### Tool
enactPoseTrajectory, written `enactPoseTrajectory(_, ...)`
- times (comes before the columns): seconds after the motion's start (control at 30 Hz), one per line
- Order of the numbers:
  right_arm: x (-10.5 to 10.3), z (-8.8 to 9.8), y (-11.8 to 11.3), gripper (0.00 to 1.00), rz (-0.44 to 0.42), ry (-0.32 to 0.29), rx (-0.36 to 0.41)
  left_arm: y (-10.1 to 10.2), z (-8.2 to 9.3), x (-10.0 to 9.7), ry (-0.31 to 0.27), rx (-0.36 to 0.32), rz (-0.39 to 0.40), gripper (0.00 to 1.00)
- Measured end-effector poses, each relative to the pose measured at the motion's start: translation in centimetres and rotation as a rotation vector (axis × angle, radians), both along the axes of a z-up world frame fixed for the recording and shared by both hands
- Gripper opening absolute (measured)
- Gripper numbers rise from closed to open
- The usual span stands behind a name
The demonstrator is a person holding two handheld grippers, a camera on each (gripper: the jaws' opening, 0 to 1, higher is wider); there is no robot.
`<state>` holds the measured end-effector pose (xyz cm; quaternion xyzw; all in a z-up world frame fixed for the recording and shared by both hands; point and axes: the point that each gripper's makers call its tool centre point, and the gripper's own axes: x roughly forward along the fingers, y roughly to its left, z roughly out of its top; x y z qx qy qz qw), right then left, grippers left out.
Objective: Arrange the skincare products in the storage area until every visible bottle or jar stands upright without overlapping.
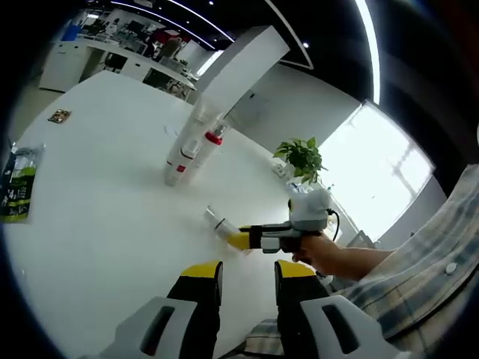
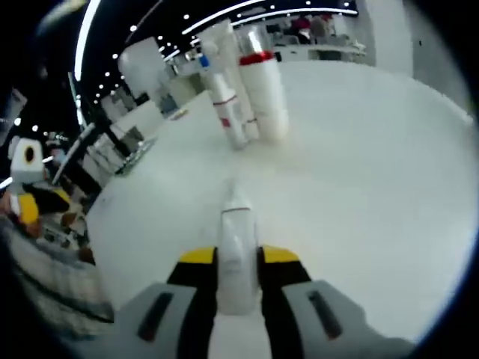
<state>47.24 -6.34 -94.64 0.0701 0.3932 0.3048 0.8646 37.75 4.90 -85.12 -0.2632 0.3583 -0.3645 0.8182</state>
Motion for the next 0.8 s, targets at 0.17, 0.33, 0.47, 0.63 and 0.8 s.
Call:
enactPoseTrajectory(0.17, -1.5, 3.9, 3.1, 0.19, 0.0, 0.024, 0.223, -0.7, 1.6, 0.5, -0.006, -0.1, 0.017, 0.29)
enactPoseTrajectory(0.33, -3.0, 7.6, 5.9, 0.19, 0.06, 0.02, 0.364, 0.2, 2.8, 1.5, -0.025, -0.174, 0.085, 0.29)
enactPoseTrajectory(0.47, -4.3, 12.3, 8.5, 0.19, 0.128, -0.01, 0.565, 1.0, 3.5, 2.2, -0.035, -0.212, 0.119, 0.3)
enactPoseTrajectory(0.63, -5.3, 14.3, 10.2, 0.19, 0.213, -0.014, 0.625, 0.7, 4.9, 2.7, -0.05, -0.289, 0.118, 0.34)
enactPoseTrajectory(0.8, -6.5, 16.1, 11.0, 0.19, 0.295, -0.008, 0.727, -0.1, 7.1, 3.2, -0.082, -0.403, 0.117, 0.35)
